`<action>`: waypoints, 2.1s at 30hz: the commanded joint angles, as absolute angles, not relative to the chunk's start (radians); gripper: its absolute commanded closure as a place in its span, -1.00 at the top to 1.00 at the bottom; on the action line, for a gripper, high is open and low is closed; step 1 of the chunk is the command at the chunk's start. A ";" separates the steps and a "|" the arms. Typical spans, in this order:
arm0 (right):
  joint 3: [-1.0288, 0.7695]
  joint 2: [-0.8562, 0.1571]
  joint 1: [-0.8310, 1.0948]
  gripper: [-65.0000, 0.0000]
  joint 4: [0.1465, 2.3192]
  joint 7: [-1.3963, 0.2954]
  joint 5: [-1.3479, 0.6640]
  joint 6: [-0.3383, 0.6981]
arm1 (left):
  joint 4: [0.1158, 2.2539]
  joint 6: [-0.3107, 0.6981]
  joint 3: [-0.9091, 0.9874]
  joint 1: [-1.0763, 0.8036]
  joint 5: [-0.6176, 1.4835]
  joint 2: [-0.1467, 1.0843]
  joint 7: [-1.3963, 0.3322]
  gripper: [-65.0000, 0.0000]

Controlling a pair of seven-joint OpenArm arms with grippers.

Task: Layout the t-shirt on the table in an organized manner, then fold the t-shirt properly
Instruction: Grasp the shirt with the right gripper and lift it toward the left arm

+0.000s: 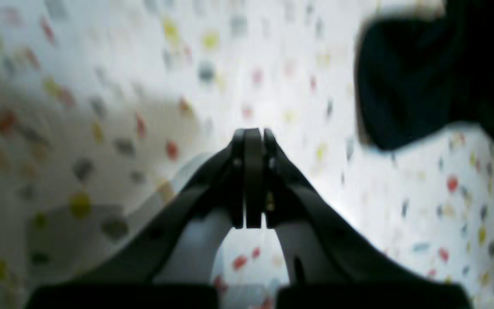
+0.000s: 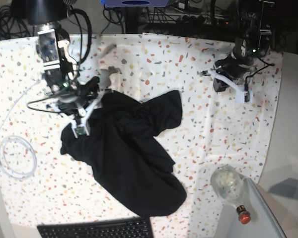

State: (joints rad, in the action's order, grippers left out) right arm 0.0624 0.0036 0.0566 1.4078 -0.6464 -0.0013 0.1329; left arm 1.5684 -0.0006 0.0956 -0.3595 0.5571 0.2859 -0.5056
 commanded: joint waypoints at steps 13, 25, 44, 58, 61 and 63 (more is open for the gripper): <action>0.064 0.019 -0.004 -0.15 1.282 -0.610 -0.002 0.136 | 1.613 -0.005 0.243 -0.397 0.556 0.303 -0.473 -1.00; 0.259 0.074 0.228 -1.00 1.636 -0.711 0.002 0.248 | 1.532 -0.005 0.526 -0.337 0.553 0.308 -0.473 -1.00; 0.318 0.004 0.157 0.12 1.732 -0.786 -0.002 -0.033 | 1.557 -0.004 0.567 -0.320 0.559 0.357 -0.601 -0.70; 0.245 0.036 0.062 0.42 1.402 -0.687 -0.002 0.038 | 1.564 -0.004 0.570 -0.318 0.559 0.328 -0.615 -0.13; 0.306 0.035 0.087 -0.44 1.423 -0.653 -0.002 0.082 | 1.555 -0.004 0.575 -0.320 0.555 0.332 -0.611 -0.13; 0.366 0.036 0.090 -1.00 1.428 -0.654 -0.002 0.134 | 1.557 -0.004 0.576 -0.320 0.555 0.335 -0.611 -0.13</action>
State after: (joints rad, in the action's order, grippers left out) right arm 0.3626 0.0204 0.1055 1.4059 -0.6758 0.0113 0.1200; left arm 1.5417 -0.0029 0.5636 -0.3218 0.5549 0.3149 -0.6365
